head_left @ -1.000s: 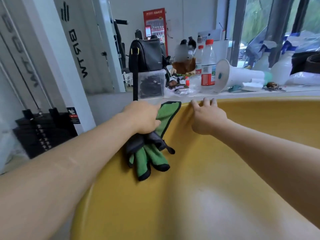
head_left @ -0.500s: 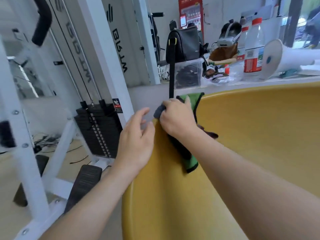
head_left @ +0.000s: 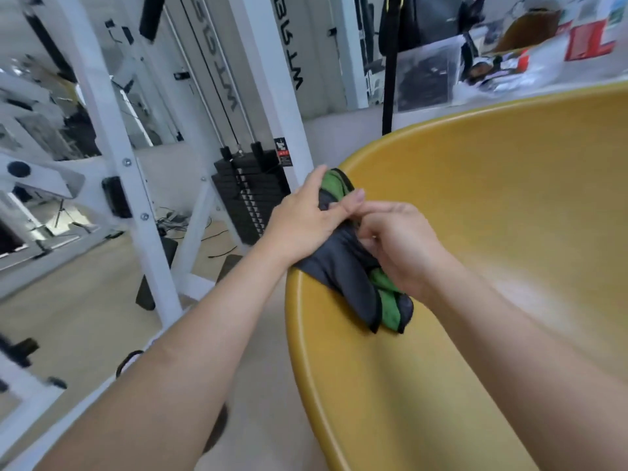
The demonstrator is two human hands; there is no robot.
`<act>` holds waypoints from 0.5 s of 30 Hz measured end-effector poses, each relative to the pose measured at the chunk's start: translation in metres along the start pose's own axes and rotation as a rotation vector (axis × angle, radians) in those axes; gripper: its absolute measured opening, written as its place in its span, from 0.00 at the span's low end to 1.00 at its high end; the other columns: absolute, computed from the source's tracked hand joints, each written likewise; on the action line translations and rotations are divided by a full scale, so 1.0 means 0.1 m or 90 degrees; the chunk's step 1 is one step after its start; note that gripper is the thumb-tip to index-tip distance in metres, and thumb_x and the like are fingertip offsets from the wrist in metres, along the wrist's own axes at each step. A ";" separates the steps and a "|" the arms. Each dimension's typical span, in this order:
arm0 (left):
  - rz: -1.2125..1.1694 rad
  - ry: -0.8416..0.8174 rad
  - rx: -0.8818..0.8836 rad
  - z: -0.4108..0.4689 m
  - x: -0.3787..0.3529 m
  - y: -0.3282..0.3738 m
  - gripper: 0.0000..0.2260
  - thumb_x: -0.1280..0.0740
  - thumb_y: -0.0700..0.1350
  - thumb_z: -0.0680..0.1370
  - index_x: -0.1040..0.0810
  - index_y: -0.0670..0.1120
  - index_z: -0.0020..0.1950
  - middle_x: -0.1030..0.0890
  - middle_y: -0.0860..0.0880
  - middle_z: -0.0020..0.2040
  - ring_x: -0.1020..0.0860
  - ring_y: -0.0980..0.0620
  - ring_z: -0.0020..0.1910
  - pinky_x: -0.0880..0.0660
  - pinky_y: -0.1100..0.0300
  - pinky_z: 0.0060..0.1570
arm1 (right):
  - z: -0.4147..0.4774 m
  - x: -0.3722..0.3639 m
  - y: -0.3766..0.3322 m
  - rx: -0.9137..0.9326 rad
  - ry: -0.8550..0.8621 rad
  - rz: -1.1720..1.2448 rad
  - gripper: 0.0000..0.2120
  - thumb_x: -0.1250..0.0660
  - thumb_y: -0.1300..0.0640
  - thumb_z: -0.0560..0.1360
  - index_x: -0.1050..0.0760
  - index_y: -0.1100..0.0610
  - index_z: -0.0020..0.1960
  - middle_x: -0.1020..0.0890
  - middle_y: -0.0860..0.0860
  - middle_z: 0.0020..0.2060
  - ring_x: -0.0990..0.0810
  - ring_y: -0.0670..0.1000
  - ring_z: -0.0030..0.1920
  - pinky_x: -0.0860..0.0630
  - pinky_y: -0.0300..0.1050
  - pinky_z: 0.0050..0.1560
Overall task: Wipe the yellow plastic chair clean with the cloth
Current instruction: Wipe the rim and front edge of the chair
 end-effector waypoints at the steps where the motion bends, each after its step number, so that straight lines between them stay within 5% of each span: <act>1: -0.019 0.005 0.012 -0.06 0.01 -0.02 0.36 0.40 0.70 0.71 0.40 0.56 0.74 0.26 0.50 0.68 0.28 0.48 0.65 0.32 0.55 0.62 | -0.08 -0.01 0.05 -0.001 -0.008 -0.037 0.26 0.42 0.67 0.59 0.16 0.56 0.51 0.18 0.65 0.54 0.21 0.65 0.56 0.31 0.48 0.57; 4: -0.110 0.034 0.059 -0.19 -0.02 -0.12 0.30 0.34 0.64 0.72 0.35 0.54 0.70 0.23 0.53 0.61 0.25 0.50 0.62 0.29 0.56 0.61 | -0.29 -0.05 0.13 0.023 0.000 -0.131 0.27 0.40 0.66 0.64 0.20 0.52 0.60 0.18 0.48 0.59 0.24 0.49 0.64 0.30 0.52 0.68; 7: -0.123 0.101 0.125 -0.38 -0.11 -0.23 0.29 0.31 0.59 0.72 0.34 0.52 0.69 0.23 0.50 0.62 0.25 0.49 0.61 0.28 0.50 0.61 | -0.59 -0.05 0.20 0.054 0.050 -0.210 0.26 0.41 0.70 0.71 0.25 0.52 0.66 0.23 0.43 0.61 0.28 0.42 0.65 0.33 0.45 0.70; 12: -0.041 0.182 0.159 -0.72 -0.22 -0.23 0.31 0.31 0.55 0.73 0.38 0.49 0.72 0.23 0.46 0.63 0.25 0.45 0.61 0.27 0.50 0.59 | -1.01 -0.06 0.33 0.042 -0.056 -0.346 0.31 0.40 0.62 0.76 0.42 0.44 0.76 0.31 0.45 0.70 0.33 0.46 0.71 0.35 0.39 0.65; 15: 0.032 0.198 0.150 -1.05 -0.33 -0.20 0.34 0.32 0.54 0.75 0.45 0.47 0.75 0.27 0.43 0.66 0.27 0.41 0.63 0.29 0.48 0.60 | -1.22 -0.08 0.34 0.043 -0.103 -0.452 0.34 0.41 0.60 0.78 0.52 0.42 0.78 0.29 0.52 0.70 0.26 0.52 0.64 0.30 0.42 0.59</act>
Point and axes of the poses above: each hand's wrist, its own z-axis towards the middle knuckle, its own x-axis out of the back of the hand, y = z × x, the point moved 3 cm from there along z, towards the middle knuckle
